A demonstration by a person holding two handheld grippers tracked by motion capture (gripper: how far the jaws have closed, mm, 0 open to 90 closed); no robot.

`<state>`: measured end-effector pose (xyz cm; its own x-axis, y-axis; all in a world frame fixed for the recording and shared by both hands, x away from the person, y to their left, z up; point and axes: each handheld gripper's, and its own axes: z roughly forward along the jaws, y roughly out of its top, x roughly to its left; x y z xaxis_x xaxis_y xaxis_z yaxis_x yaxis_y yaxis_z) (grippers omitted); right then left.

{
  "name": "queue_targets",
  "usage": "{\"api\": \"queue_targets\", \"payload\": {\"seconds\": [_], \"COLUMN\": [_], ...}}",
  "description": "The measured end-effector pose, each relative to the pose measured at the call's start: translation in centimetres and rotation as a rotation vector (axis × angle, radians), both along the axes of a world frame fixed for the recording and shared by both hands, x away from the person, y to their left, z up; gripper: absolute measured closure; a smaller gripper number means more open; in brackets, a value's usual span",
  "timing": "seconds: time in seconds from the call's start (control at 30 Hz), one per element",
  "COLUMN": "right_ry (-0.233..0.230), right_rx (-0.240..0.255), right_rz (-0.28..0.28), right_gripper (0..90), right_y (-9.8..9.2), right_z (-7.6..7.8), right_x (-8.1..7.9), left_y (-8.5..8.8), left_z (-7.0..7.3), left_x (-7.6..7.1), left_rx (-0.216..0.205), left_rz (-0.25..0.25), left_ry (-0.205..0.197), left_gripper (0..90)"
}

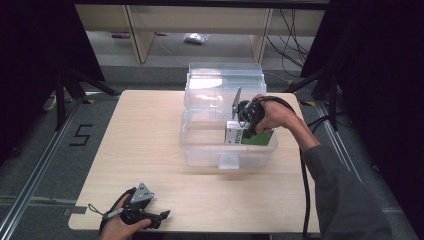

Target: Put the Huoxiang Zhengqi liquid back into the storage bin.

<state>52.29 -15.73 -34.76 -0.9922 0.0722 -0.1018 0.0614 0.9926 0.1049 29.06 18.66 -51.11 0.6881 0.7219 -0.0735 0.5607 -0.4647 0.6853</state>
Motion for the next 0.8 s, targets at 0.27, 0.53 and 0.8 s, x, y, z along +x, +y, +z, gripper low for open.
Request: {"api": "queue_targets", "payload": {"seconds": [0.27,0.53,0.8], "right_ry": [0.011,0.033,0.036], "right_rx": [-0.005,-0.019,-0.009], "right_rz": [0.000,-0.005,-0.011], "right_gripper": [64.5,64.5,64.4], "right_y": [0.2,0.1,0.0], "right_z": [-1.2,-2.5,-3.3], "right_x": [0.5,1.0,1.3], "left_y": [0.0,0.0,0.0], "left_z": [0.0,0.0,0.0], "left_x": [0.0,0.0,0.0], "left_rx": [-0.001,0.000,0.002], "left_rz": [-0.002,-0.001,-0.002], "left_ry": [-0.001,0.000,-0.001], "left_gripper": [15.8,15.8,15.8]}}
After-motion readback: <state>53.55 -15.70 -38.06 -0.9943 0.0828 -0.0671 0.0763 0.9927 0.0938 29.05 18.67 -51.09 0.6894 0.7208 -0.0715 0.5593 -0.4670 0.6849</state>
